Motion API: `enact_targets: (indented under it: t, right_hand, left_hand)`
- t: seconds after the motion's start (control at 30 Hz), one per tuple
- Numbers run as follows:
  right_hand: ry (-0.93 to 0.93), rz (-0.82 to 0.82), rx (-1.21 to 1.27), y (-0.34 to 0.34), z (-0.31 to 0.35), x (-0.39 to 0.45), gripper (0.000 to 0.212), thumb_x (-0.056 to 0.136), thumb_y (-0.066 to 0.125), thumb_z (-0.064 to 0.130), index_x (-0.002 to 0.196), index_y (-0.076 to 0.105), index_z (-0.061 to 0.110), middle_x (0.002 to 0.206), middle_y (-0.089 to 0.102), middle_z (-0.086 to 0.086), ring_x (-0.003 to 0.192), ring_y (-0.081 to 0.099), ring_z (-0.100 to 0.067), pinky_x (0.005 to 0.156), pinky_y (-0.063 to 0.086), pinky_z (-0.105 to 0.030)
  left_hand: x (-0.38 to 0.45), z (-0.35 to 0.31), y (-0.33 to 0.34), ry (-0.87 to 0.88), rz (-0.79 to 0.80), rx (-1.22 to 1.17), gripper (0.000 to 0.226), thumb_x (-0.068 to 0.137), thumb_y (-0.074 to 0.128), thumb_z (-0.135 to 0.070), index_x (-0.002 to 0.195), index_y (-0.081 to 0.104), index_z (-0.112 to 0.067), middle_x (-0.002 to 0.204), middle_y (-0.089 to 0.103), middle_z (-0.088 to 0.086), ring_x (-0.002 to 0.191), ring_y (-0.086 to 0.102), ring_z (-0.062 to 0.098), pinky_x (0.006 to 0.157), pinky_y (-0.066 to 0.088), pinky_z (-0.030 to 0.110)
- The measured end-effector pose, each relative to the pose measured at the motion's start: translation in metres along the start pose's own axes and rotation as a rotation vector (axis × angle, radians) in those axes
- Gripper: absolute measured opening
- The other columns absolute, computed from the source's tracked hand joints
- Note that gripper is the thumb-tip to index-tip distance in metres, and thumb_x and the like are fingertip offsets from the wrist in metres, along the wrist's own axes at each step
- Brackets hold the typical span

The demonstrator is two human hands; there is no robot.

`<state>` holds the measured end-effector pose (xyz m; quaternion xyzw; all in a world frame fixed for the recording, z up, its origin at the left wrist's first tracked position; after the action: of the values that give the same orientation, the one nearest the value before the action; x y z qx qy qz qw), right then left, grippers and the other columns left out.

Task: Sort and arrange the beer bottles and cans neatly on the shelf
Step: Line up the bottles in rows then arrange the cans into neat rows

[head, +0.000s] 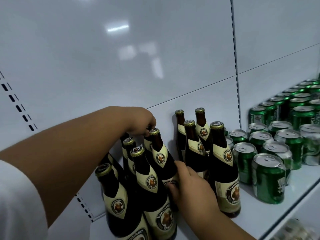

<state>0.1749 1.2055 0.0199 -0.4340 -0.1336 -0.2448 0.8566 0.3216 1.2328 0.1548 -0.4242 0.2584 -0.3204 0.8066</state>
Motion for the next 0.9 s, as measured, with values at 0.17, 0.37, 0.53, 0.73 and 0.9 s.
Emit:
enact_targets:
  t: [0.17, 0.37, 0.53, 0.73, 0.9]
  right_hand:
    - [0.017, -0.009, 0.004, 0.005, -0.002, 0.003, 0.052, 0.096, 0.051, 0.042, 0.141, 0.027, 0.031, 0.133, 0.052, 0.007, 0.115, 0.056, -0.018, 0.088, 0.049, -0.032]
    - [0.039, 0.041, -0.002, 0.010, -0.004, 0.005, 0.062, 0.100, 0.045, 0.037, 0.152, 0.013, 0.030, 0.142, 0.048, 0.004, 0.122, 0.053, -0.020, 0.095, 0.047, -0.034]
    - [0.046, 0.031, -0.002, 0.009, -0.004, 0.002, 0.061, 0.100, 0.043, 0.036, 0.153, 0.012, 0.030, 0.135, 0.052, 0.002, 0.115, 0.056, -0.021, 0.088, 0.050, -0.034]
    - [0.033, -0.073, 0.035, -0.008, -0.001, -0.015, 0.047, 0.101, 0.039, 0.038, 0.147, 0.028, 0.030, 0.131, 0.055, 0.005, 0.113, 0.057, -0.016, 0.090, 0.048, -0.030]
    - [0.072, -0.209, 0.121, -0.030, -0.008, -0.031, 0.049, 0.100, 0.043, 0.039, 0.147, 0.029, 0.033, 0.133, 0.053, 0.014, 0.112, 0.054, -0.005, 0.089, 0.043, -0.019]
  left_hand:
    - [0.000, 0.001, 0.001, -0.037, 0.031, -0.001, 0.023, 0.092, 0.059, -0.024, 0.115, 0.061, -0.024, 0.101, 0.059, -0.002, 0.094, 0.054, 0.020, 0.074, 0.039, 0.028]
    - [0.001, 0.007, 0.006, -0.059, 0.044, 0.015, 0.029, 0.085, 0.067, -0.021, 0.112, 0.061, -0.030, 0.098, 0.061, -0.005, 0.090, 0.057, 0.020, 0.075, 0.048, 0.032]
    - [-0.004, 0.008, 0.000, -0.067, 0.019, 0.008, 0.034, 0.088, 0.066, -0.032, 0.121, 0.057, -0.034, 0.104, 0.059, -0.006, 0.096, 0.056, 0.018, 0.082, 0.047, 0.033]
    - [-0.022, -0.017, -0.054, 0.033, -0.175, -0.150, 0.029, 0.097, 0.051, -0.025, 0.124, 0.057, -0.034, 0.117, 0.059, -0.005, 0.094, 0.050, 0.013, 0.085, 0.042, 0.031]
    - [-0.028, -0.074, -0.070, 0.182, -0.142, -0.305, 0.034, 0.093, 0.059, -0.036, 0.126, 0.054, -0.036, 0.105, 0.059, -0.015, 0.083, 0.052, 0.001, 0.075, 0.038, 0.026]
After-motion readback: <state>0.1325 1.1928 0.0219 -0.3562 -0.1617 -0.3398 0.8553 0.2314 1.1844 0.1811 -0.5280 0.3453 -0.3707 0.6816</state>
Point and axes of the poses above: each hand's wrist, its own x-axis towards the middle knuckle, its own y-axis out of the palm, z = x × y, the point moved 10 cm from there along x, towards the middle knuckle
